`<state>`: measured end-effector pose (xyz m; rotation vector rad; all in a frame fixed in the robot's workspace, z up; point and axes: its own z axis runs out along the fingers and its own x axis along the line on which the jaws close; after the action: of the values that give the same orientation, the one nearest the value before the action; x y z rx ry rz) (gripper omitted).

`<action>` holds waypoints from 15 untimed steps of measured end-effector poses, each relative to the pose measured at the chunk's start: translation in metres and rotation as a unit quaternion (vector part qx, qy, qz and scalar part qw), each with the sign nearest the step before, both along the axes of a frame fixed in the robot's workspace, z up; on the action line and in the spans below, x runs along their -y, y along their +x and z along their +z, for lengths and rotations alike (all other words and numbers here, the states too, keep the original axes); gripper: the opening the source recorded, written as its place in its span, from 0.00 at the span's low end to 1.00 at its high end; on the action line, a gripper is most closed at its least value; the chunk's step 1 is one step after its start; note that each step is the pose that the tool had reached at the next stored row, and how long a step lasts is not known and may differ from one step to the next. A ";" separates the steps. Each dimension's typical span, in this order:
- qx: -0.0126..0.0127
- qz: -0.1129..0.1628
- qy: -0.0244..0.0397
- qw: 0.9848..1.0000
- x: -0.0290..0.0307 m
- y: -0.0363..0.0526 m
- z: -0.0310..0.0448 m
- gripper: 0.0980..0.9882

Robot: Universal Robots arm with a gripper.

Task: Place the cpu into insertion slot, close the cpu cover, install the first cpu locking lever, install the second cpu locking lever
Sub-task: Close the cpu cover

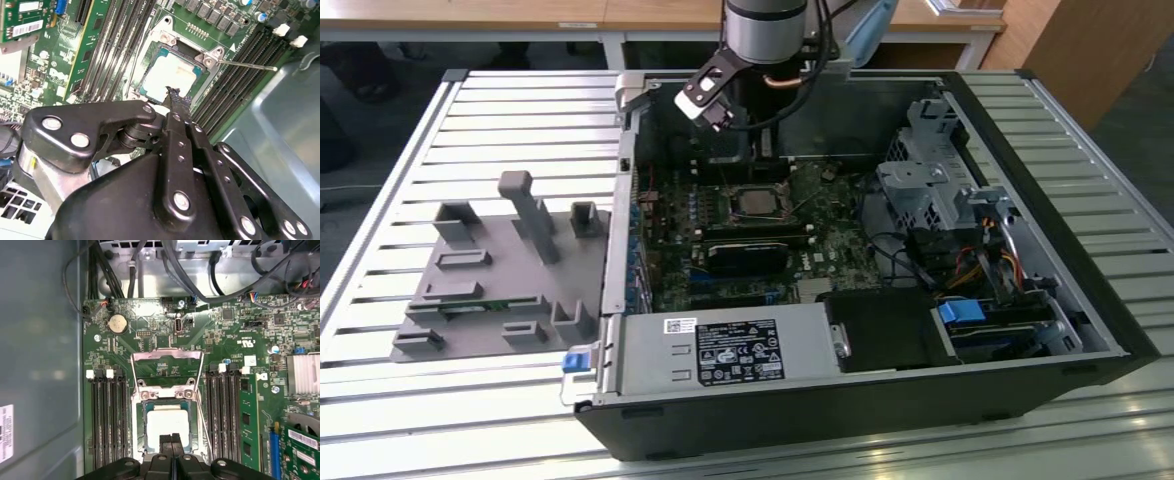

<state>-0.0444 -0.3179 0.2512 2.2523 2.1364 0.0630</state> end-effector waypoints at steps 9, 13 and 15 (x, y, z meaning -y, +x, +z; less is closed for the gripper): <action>0.000 0.000 0.000 1.000 0.0070 0.0000 0.0011 0.01; 0.000 0.000 0.001 1.000 0.0089 0.0002 0.0010 0.01; 0.000 0.000 0.001 1.000 0.0090 0.0011 0.0010 0.01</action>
<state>-0.0433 -0.3268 0.2523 2.2530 2.1369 0.0640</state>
